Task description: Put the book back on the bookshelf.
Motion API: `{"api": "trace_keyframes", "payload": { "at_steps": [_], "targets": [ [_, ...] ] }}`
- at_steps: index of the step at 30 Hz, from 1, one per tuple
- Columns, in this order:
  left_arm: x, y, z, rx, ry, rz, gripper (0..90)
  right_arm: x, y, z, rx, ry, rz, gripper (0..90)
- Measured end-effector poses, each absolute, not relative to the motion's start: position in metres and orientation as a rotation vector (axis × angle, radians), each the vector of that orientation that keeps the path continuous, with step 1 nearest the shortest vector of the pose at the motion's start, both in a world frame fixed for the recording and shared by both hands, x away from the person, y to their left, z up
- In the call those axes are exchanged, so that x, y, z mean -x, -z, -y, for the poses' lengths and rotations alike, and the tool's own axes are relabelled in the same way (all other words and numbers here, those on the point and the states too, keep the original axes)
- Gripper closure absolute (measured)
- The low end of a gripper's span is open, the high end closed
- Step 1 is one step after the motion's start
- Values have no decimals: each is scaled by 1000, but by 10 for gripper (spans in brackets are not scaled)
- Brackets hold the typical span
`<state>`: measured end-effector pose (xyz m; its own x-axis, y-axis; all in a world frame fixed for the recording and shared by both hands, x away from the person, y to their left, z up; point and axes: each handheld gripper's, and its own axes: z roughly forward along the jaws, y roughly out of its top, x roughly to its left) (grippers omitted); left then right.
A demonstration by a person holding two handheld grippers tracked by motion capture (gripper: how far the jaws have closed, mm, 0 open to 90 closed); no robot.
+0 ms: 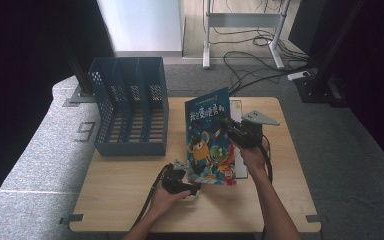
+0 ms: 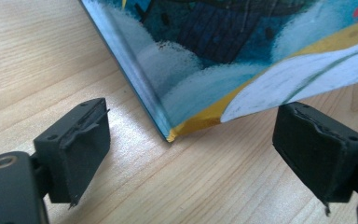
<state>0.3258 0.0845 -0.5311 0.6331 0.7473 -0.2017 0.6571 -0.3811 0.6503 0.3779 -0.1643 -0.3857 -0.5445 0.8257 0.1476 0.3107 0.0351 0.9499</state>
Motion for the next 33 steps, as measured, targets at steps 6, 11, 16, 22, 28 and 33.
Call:
{"api": "trace_keyframes", "payload": {
  "at_steps": [6,11,16,22,28,33],
  "targets": [
    [-323,531,-79,-2140,-142,-1067,122,-378,386,164,-1151,-1532,-1870,780],
    [-326,532,-78,-2121,-153,-1082,124,-379,386,165,-1155,-1537,-1869,780],
    [-326,533,-78,-2120,-164,-1079,113,-378,387,165,-1152,-1538,-1866,780],
    [-335,535,-79,-2104,-138,-1103,106,-377,386,165,-1145,-1533,-1845,780],
    [-340,536,-76,-2109,-129,-1114,99,-376,385,166,-1127,-1539,-1828,785],
    [-342,536,-75,-2108,-127,-1119,91,-373,383,166,-1116,-1532,-1823,785]
  ]
}}
